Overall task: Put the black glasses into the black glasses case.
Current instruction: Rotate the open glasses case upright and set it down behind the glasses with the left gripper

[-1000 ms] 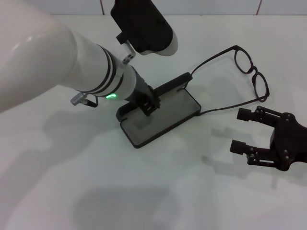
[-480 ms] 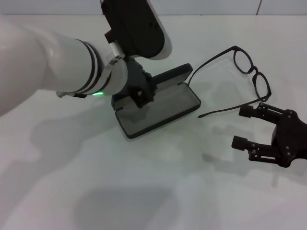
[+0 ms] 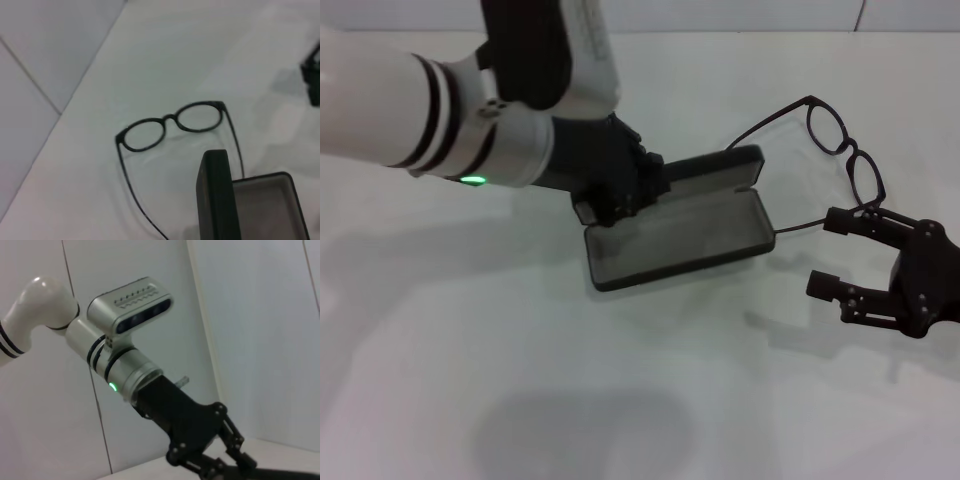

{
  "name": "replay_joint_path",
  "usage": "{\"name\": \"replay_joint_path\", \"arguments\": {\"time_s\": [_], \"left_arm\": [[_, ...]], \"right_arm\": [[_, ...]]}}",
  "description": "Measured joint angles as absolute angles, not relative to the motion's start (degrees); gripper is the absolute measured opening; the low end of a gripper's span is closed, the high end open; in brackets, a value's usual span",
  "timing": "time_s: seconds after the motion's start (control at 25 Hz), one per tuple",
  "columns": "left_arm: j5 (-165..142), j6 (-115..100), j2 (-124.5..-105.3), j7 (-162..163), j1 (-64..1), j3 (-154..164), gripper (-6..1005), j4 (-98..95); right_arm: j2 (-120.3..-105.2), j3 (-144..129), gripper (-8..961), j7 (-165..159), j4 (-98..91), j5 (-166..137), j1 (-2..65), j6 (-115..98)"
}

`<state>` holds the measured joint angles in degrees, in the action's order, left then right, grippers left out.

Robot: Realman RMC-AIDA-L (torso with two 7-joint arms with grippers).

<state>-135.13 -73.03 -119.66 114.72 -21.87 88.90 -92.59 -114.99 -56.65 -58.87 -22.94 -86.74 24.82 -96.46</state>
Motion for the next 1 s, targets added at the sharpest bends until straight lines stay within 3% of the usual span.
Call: {"name": "replay_joint_path", "arguments": {"time_s": [1.0], "left_arm": [[-127.7,-73.2,-119.64,93.2,-24.7,80.3,360,-77.7]], "right_arm": [[-115.36,-54.9,825,-58.9,-20.9,-86.2,25.2,-96.3]]}}
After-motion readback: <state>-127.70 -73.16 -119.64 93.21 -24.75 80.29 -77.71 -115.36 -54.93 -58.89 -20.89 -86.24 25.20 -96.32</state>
